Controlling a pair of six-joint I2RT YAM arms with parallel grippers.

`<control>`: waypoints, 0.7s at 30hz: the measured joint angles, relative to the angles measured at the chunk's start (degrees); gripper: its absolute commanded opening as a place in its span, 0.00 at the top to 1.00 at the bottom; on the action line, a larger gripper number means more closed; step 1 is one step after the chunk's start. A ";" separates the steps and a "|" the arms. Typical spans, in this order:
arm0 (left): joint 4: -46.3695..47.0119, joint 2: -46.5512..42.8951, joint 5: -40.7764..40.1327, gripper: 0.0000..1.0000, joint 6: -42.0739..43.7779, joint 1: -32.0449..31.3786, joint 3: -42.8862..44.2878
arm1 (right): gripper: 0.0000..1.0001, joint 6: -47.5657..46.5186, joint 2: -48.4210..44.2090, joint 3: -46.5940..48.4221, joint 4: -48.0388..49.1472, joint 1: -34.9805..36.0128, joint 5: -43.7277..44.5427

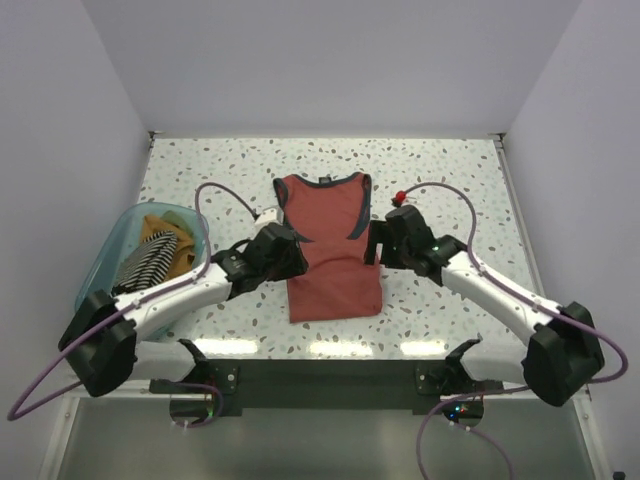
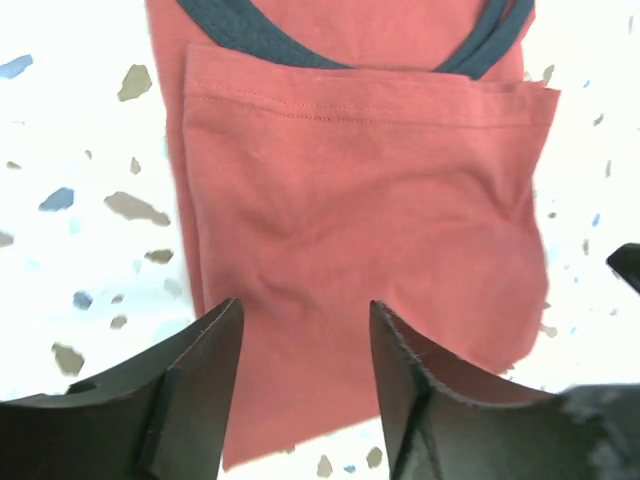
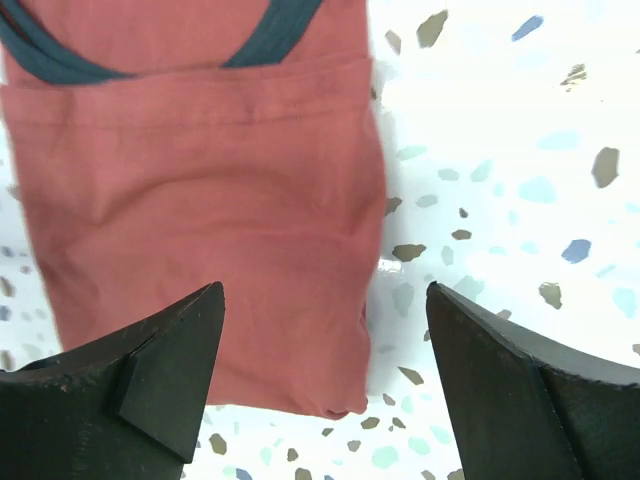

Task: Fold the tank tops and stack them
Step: Fold the tank top

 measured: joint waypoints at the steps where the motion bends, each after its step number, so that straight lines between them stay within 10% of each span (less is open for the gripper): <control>1: -1.46 -1.97 -0.15 0.38 -0.81 0.04 -0.13 | 0.16 0.26 -2.08 -0.24 -1.18 -0.85 -0.09; 9: -3.21 -16.22 6.10 0.38 -7.43 0.61 -14.21 | 0.36 6.84 -17.40 -14.82 -3.85 -2.82 -8.83; 21: 3.52 -19.34 15.26 0.43 -12.33 -0.15 -25.62 | 0.37 14.23 -17.35 -24.11 -0.09 -2.45 -17.25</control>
